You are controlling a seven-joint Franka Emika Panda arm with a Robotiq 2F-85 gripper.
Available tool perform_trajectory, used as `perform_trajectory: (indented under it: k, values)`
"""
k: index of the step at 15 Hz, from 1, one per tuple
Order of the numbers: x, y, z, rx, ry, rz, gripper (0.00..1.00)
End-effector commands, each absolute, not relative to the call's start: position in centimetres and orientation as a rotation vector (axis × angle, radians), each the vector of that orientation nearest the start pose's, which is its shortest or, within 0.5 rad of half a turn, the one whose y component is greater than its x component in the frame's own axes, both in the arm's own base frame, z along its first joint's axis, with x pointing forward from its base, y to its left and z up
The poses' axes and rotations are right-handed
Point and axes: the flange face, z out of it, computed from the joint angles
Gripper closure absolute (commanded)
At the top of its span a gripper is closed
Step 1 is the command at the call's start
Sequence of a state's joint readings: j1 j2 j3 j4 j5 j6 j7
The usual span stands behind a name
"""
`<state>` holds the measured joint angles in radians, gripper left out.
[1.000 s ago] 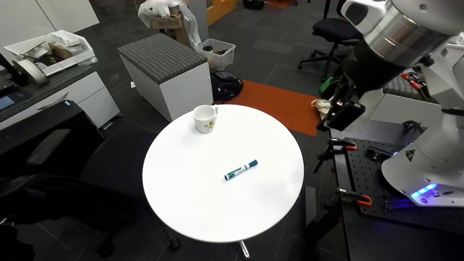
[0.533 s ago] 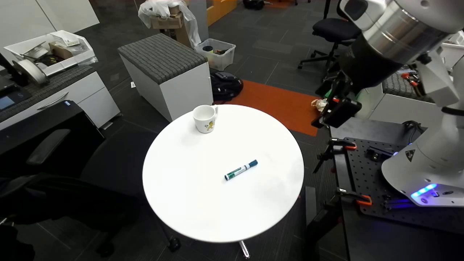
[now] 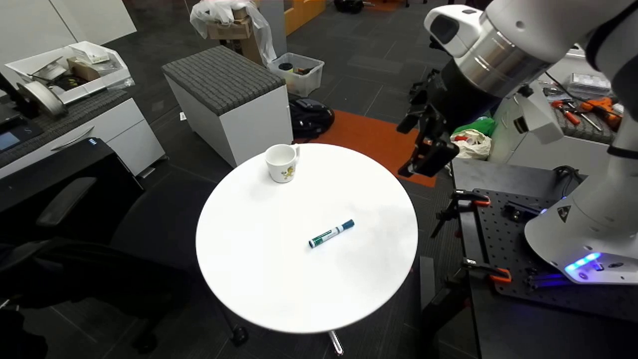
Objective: Pick up the pen from the table and slightly move it forward.
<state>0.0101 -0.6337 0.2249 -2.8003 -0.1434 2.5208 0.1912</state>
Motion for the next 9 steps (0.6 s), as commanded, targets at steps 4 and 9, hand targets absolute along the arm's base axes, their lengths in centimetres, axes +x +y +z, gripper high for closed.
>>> perform_trajectory:
  k: [4,9]
  values:
    - [39.6,5.2,35.6,-3.160,-0.509,-0.440,0.00]
    - [42.5,4.5,32.0,-3.138,-0.715,-0.381,0.00]
